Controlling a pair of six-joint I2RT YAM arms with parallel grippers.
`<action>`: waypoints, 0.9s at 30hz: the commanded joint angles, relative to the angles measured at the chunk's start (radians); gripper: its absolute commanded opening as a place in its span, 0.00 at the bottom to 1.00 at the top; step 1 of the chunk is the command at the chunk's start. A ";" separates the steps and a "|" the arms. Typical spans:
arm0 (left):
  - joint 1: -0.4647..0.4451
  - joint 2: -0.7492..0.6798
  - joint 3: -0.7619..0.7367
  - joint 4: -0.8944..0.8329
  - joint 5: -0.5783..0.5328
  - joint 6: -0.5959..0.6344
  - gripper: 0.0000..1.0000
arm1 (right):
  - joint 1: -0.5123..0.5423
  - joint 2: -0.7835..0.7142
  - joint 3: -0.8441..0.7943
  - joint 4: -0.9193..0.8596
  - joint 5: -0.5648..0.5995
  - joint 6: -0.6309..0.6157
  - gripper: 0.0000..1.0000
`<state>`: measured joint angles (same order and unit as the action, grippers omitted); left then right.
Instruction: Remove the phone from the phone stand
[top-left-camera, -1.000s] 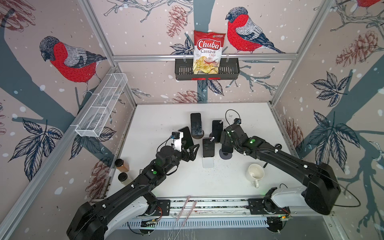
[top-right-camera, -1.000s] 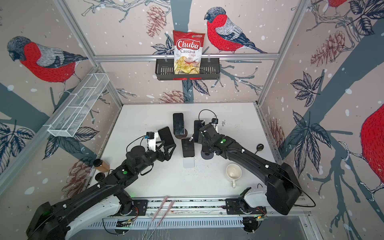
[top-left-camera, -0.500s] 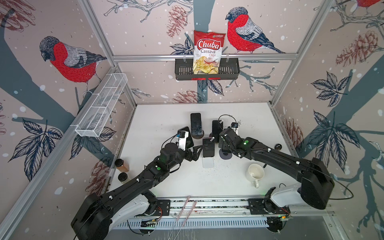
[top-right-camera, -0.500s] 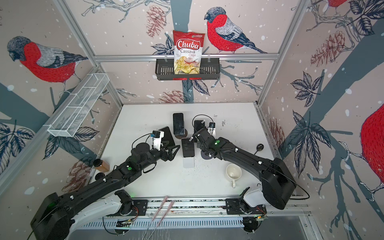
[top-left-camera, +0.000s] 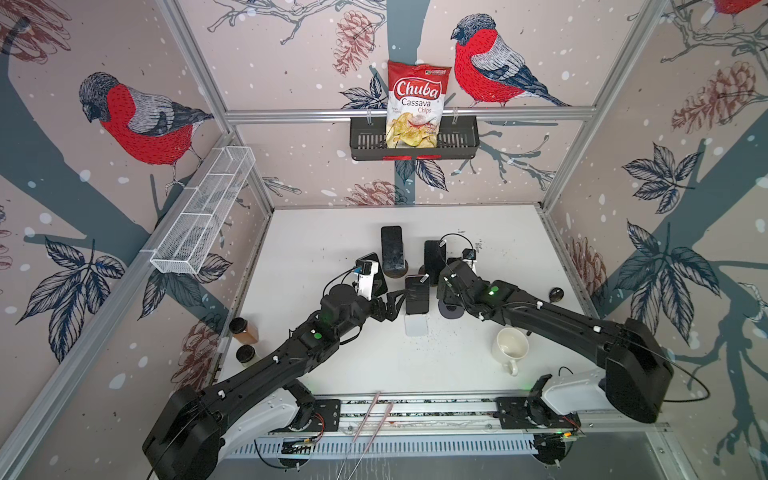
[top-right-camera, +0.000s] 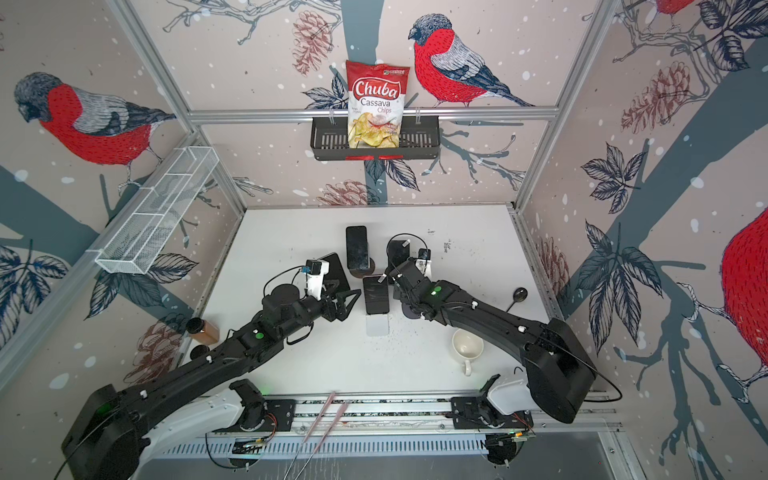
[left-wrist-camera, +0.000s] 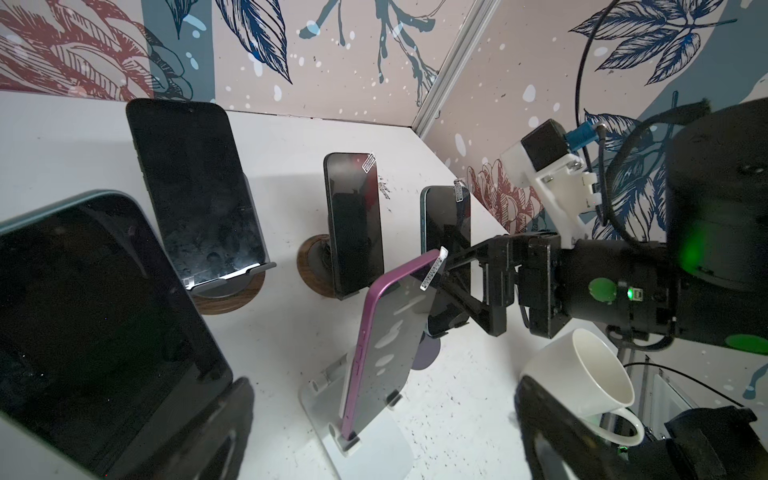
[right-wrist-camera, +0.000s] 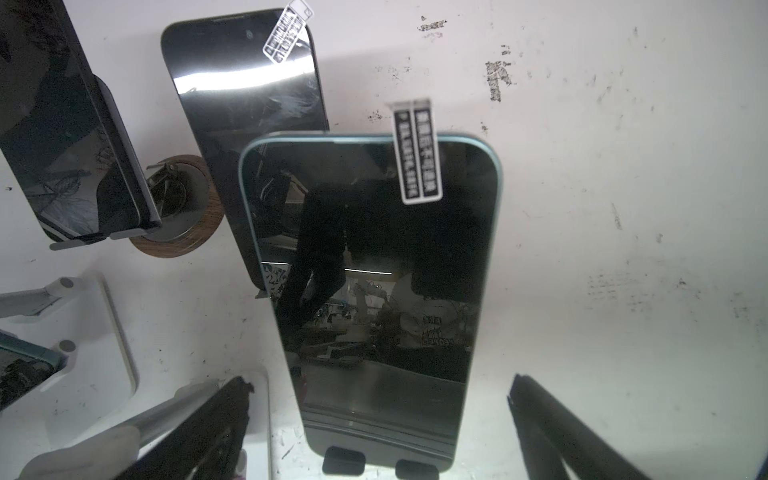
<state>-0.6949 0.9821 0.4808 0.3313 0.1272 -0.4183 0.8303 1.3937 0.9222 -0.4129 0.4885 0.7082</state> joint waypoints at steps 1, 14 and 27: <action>0.000 0.006 0.010 0.051 -0.002 0.018 0.97 | 0.003 -0.001 0.000 0.019 0.010 -0.005 0.99; 0.000 0.006 0.013 0.052 0.003 0.018 0.97 | 0.003 0.013 -0.001 0.034 0.014 -0.021 0.95; 0.000 0.007 0.015 0.053 0.009 0.013 0.97 | -0.005 0.024 -0.032 0.092 0.016 -0.034 0.91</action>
<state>-0.6949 0.9890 0.4870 0.3317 0.1287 -0.4141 0.8284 1.4120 0.8963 -0.3462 0.4896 0.6796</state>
